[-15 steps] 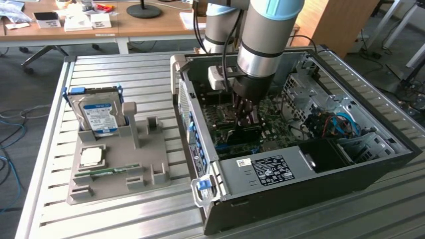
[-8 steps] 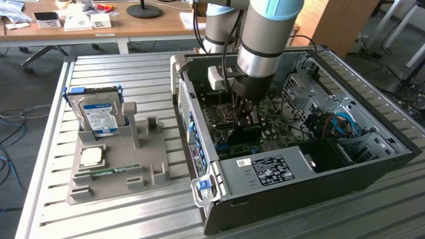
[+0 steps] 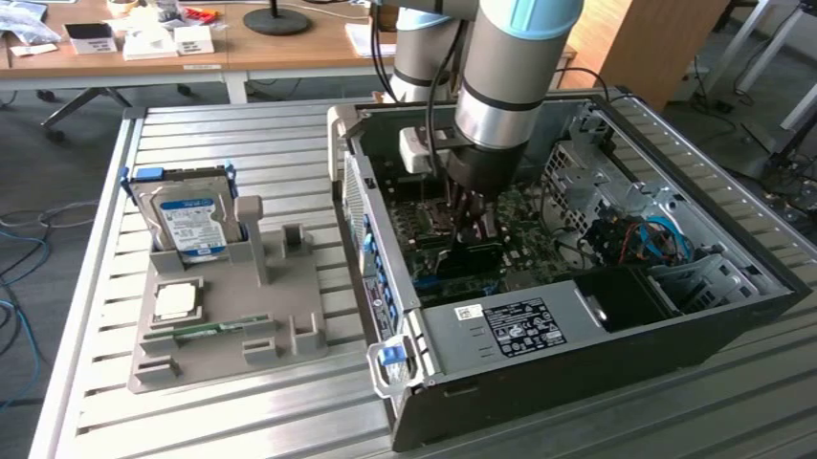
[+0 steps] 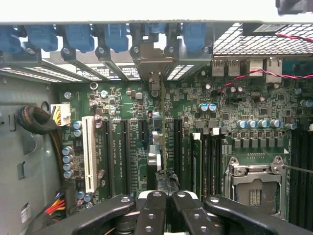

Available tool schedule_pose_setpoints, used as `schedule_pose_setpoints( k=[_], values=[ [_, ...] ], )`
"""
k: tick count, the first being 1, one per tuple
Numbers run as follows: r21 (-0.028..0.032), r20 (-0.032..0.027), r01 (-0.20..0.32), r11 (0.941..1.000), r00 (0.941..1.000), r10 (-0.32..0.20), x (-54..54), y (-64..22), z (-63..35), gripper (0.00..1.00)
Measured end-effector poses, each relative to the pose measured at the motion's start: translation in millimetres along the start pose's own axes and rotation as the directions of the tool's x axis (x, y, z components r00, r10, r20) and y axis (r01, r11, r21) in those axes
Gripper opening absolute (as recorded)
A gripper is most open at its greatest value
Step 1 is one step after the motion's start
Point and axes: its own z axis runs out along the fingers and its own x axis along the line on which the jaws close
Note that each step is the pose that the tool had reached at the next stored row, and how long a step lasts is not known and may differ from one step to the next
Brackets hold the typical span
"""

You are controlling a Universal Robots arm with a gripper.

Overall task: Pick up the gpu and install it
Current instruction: 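Press down on the gpu until it lock into place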

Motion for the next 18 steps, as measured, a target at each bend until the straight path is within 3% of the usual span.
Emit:
schedule_pose_setpoints(
  k=[15, 18],
  values=[
    [0.0, 0.0002, 0.0, 1.0, 1.0, 0.0, -0.1, 0.9, 0.4, 0.11],
    [0.0012, 0.0027, 0.0, 1.0, 1.0, 0.0, -0.3, 0.9, -2.1, 0.11]
  ],
)
